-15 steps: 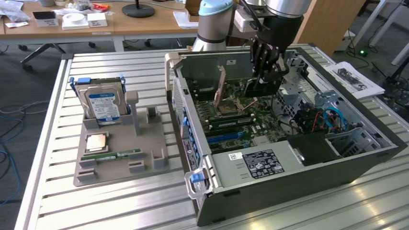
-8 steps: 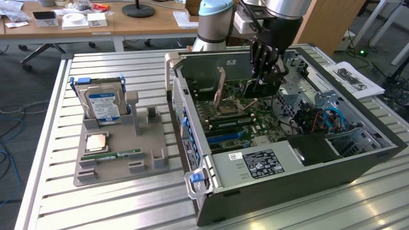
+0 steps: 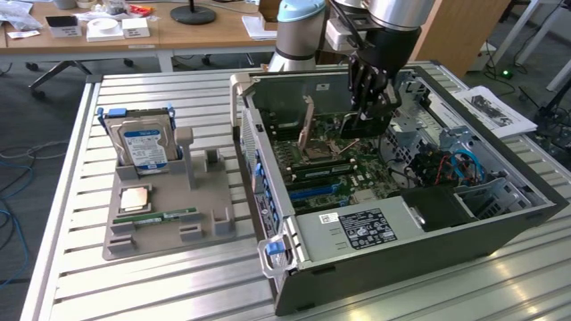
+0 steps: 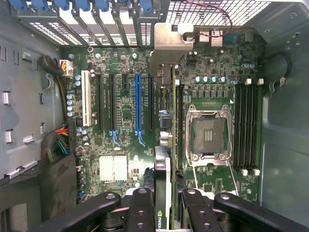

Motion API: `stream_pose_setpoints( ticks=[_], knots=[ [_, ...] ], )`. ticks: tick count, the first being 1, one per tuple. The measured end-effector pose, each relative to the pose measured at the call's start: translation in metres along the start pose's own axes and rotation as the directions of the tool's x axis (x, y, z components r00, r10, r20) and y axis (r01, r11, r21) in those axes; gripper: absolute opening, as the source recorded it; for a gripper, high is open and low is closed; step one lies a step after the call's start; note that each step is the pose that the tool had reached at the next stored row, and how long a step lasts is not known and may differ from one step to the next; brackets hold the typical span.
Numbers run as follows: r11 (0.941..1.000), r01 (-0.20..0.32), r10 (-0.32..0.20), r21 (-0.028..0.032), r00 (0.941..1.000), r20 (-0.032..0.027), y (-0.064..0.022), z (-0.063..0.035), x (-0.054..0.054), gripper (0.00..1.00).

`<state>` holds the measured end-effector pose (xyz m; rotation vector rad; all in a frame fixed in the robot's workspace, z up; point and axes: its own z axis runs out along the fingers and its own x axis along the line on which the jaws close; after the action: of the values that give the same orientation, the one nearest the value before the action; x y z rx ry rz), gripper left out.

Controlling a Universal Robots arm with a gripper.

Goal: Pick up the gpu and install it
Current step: 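Insert the gpu into the slot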

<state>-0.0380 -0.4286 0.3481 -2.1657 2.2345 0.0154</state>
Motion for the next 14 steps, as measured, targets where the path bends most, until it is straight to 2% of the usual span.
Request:
stream_pose_setpoints(
  ticks=[14],
  knots=[
    [1.0000, 0.000, 0.000, 0.0001, 1.0000, 0.0003, 0.0005, 0.0064, 0.0002, 0.27]
  ],
)
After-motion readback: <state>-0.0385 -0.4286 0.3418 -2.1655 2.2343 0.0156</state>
